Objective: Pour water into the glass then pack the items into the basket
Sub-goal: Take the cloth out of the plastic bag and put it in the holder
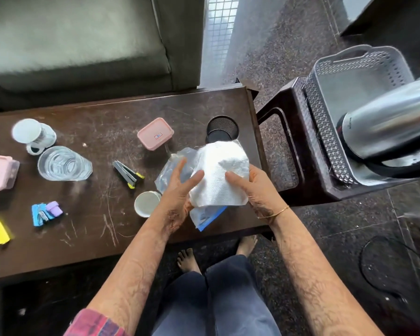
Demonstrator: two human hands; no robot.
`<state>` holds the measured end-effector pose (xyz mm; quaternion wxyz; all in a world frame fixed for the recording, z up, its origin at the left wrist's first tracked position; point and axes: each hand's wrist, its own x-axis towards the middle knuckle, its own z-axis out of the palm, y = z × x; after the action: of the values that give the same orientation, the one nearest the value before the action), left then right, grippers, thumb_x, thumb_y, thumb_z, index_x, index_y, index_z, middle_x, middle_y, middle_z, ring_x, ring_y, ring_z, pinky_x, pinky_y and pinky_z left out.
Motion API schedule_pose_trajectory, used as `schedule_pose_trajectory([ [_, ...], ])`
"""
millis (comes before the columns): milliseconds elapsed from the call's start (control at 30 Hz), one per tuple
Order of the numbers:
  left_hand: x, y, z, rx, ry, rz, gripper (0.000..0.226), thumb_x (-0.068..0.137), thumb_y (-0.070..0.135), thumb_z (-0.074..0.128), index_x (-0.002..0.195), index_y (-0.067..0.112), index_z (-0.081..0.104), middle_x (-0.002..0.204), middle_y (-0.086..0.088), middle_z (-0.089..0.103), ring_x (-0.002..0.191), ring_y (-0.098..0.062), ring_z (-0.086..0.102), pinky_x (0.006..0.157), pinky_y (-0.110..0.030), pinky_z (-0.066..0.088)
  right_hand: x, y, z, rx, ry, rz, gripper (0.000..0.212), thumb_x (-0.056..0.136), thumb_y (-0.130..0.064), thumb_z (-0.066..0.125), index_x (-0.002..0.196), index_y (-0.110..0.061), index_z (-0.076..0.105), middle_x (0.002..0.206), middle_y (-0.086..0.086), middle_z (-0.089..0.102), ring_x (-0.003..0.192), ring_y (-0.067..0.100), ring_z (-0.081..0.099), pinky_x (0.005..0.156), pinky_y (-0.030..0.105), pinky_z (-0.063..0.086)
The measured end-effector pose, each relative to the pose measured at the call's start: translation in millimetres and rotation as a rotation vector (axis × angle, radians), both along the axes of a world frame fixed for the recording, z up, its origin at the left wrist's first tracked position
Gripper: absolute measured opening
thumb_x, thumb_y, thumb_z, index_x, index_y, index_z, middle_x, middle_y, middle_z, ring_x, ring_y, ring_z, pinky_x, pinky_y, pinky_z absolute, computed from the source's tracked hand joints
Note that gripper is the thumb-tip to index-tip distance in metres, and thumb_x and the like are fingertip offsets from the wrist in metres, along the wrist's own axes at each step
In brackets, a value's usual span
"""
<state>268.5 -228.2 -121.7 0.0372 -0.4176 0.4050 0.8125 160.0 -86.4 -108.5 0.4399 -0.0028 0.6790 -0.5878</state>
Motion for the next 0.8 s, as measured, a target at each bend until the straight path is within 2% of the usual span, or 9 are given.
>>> schedule_pose_trajectory([
  [100,-7.0,-1.7,1.2,-0.284,0.081,-0.025,0.088,0.083,0.000,0.067,0.149,0.035,0.020,0.131,0.020,0.045,0.092,0.016,0.061,0.068,-0.010,0.051,-3.3,8.4,-2.2,0.037,0.113,0.034,0.060,0.080,-0.015,0.072,0.131,-0.015,0.042,0.129,0.013,0.057,0.111,0.030,0.062,0.092,0.047,0.053],
  [233,-9.0,-4.0,3.8,-0.152,0.125,-0.058,0.108,0.070,0.014,0.080,0.150,0.040,0.011,0.149,0.008,0.036,0.114,-0.006,0.058,0.076,-0.022,0.055,-7.2,16.6,-6.4,-0.066,0.063,0.014,0.076,0.083,0.002,0.066,0.144,-0.022,0.027,0.115,-0.006,0.065,0.091,0.009,0.068,0.077,0.025,0.057],
  [333,-14.8,2.1,10.4,0.139,0.191,0.011,0.062,0.079,0.020,0.070,0.135,0.014,0.046,0.121,-0.004,0.066,0.103,-0.019,0.068,0.077,-0.030,0.057,-7.3,14.8,-6.2,-0.089,-0.056,0.049,0.074,0.085,0.002,0.063,0.144,-0.020,0.025,0.116,0.007,0.063,0.092,0.012,0.067,0.081,0.027,0.057],
  [400,-18.9,6.2,12.3,0.160,0.195,0.027,0.045,0.086,0.013,0.061,0.130,0.012,0.053,0.117,-0.008,0.068,0.107,-0.025,0.065,0.085,-0.036,0.056,-3.7,8.7,-2.3,0.068,0.061,0.066,0.071,0.088,-0.009,0.063,0.145,-0.018,0.022,0.125,0.012,0.056,0.103,0.017,0.060,0.088,0.029,0.053],
  [467,-22.7,8.0,11.0,0.085,0.129,0.065,0.039,0.088,0.010,0.060,0.126,0.016,0.056,0.112,-0.004,0.069,0.108,-0.024,0.063,0.091,-0.037,0.053,-0.1,3.5,0.9,0.261,0.376,-0.013,0.062,0.086,-0.022,0.066,0.139,-0.018,0.033,0.128,0.007,0.049,0.111,0.016,0.052,0.094,0.033,0.048],
  [533,-26.1,8.8,9.3,0.061,0.087,0.114,0.028,0.089,0.010,0.059,0.115,0.021,0.060,0.103,0.000,0.072,0.102,-0.021,0.066,0.089,-0.036,0.053,3.9,-0.1,8.5,0.203,0.517,-0.098,0.050,0.083,-0.033,0.066,0.126,-0.021,0.046,0.125,0.000,0.051,0.112,0.010,0.051,0.095,0.032,0.047],
  [633,-29.9,10.3,5.4,0.137,0.075,0.171,0.022,0.092,0.017,0.057,0.113,0.012,0.062,0.097,-0.008,0.074,0.094,-0.025,0.069,0.087,-0.041,0.056,10.1,-6.9,11.8,0.074,0.337,0.006,0.046,0.075,-0.038,0.071,0.115,-0.024,0.053,0.117,-0.004,0.060,0.109,0.009,0.058,0.093,0.027,0.048],
  [733,-35.8,9.3,5.4,0.133,0.042,0.190,0.020,0.093,0.023,0.056,0.107,0.011,0.065,0.091,-0.009,0.073,0.087,-0.024,0.070,0.083,-0.041,0.056,12.7,-11.4,1.8,0.074,0.287,0.049,0.033,0.078,-0.014,0.074,0.106,-0.020,0.058,0.106,0.001,0.067,0.100,0.018,0.064,0.087,0.033,0.054],
  [800,-40.0,5.2,6.5,-0.018,0.047,0.173,0.012,0.089,0.019,0.062,0.100,0.016,0.066,0.088,-0.003,0.073,0.083,-0.020,0.069,0.080,-0.039,0.056,7.1,-11.5,-0.1,0.062,0.300,0.010,0.026,0.079,-0.003,0.070,0.095,-0.022,0.062,0.094,0.003,0.069,0.088,0.019,0.066,0.081,0.032,0.056],
])
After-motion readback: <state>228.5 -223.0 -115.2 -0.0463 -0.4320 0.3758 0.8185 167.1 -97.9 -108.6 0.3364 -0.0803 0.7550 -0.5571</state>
